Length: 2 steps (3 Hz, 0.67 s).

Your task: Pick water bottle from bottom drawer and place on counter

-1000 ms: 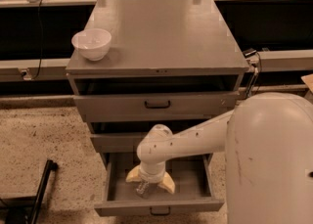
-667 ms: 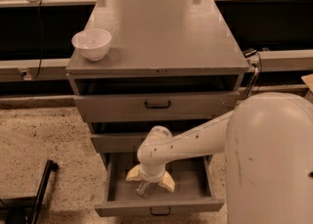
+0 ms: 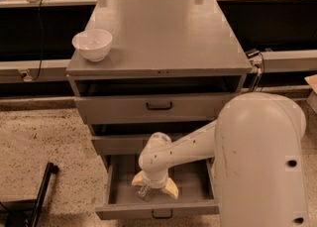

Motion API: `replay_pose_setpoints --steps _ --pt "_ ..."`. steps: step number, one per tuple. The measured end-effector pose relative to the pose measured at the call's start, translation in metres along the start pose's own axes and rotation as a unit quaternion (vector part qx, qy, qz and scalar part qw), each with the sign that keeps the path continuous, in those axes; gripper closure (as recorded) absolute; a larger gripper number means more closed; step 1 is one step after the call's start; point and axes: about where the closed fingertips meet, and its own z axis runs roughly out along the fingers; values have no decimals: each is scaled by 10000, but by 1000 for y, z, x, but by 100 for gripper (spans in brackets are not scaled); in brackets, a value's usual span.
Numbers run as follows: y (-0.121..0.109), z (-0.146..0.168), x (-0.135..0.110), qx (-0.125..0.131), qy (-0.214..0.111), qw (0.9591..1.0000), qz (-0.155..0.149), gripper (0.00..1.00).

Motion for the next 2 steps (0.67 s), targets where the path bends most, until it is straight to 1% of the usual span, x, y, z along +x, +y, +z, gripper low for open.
replay_pose_setpoints --steps 1,2 --pt "5 29 -3 593 172 9976 317 0" --pt "-5 43 0 1308 240 9884 740 0"
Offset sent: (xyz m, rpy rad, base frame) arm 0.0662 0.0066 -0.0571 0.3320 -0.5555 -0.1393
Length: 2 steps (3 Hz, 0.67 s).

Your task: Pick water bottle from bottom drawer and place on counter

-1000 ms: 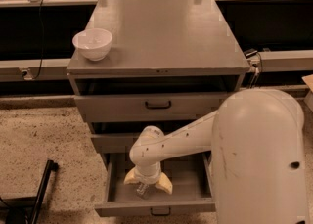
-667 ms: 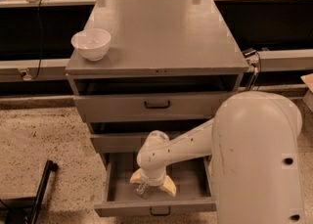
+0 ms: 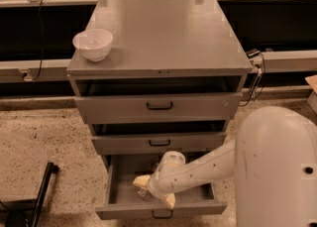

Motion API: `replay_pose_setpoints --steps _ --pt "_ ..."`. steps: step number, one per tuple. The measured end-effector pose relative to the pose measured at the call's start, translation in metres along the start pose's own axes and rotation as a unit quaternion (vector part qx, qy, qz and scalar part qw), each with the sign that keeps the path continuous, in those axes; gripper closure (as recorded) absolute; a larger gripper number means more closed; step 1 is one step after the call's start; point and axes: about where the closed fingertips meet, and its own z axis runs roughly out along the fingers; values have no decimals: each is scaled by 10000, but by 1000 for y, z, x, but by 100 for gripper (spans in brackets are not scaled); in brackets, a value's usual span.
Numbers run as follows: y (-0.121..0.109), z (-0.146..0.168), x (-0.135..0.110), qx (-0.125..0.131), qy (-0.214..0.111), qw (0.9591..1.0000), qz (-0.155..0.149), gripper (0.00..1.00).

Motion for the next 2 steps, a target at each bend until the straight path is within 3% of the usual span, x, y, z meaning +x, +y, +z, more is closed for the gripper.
replay_pose_setpoints --steps 1,2 --pt "-12 21 35 205 374 9990 137 0" --pt "-17 22 48 276 587 9978 -159 0"
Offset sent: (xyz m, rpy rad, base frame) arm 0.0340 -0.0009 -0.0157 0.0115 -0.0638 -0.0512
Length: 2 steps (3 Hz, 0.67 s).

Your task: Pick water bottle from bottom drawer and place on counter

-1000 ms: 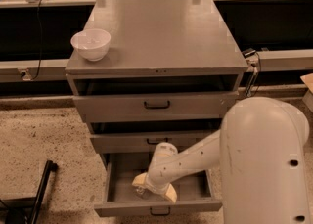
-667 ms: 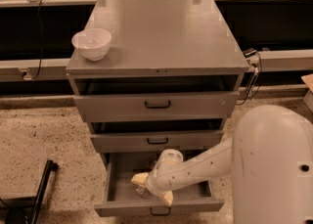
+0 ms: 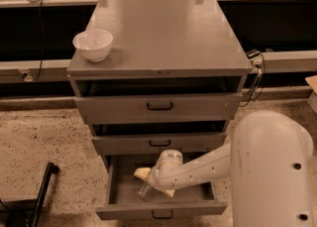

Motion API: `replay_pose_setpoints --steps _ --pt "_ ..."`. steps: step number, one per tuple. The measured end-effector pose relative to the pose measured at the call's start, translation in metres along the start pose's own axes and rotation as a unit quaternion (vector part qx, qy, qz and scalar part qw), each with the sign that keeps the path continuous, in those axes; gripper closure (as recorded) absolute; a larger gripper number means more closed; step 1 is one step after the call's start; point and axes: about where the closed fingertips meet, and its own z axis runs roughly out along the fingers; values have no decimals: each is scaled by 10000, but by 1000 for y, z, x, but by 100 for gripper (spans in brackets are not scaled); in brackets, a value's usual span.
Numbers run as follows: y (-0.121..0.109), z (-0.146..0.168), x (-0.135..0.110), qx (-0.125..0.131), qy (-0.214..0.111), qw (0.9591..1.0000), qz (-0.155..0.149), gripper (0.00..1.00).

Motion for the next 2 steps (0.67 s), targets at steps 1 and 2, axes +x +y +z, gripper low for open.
replay_pose_setpoints --steps 1,2 --pt "4 8 7 -89 37 10000 18 0" --pt "4 36 24 -4 100 9999 13 0"
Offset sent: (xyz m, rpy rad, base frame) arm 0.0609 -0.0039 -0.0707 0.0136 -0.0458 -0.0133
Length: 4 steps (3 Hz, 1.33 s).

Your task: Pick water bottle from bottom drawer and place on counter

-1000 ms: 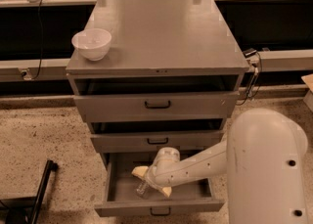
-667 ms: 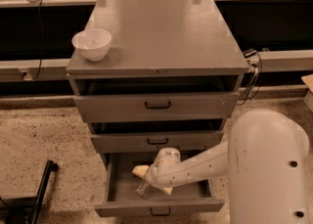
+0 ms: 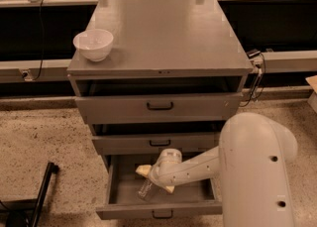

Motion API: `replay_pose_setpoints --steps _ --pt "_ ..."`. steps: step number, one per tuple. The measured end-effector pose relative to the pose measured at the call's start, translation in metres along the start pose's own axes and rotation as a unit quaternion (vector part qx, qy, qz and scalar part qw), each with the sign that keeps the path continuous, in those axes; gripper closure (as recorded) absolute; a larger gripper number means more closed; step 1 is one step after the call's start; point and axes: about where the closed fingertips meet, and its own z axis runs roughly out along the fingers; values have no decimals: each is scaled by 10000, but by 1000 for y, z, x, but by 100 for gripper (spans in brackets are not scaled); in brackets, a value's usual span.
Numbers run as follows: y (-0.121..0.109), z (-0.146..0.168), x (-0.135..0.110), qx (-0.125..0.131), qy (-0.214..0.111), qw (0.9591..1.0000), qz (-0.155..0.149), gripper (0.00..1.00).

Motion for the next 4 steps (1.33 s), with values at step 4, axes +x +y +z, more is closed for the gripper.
replay_pose_setpoints --steps 4 --pt "-9 131 5 -237 -111 9995 -151 0"
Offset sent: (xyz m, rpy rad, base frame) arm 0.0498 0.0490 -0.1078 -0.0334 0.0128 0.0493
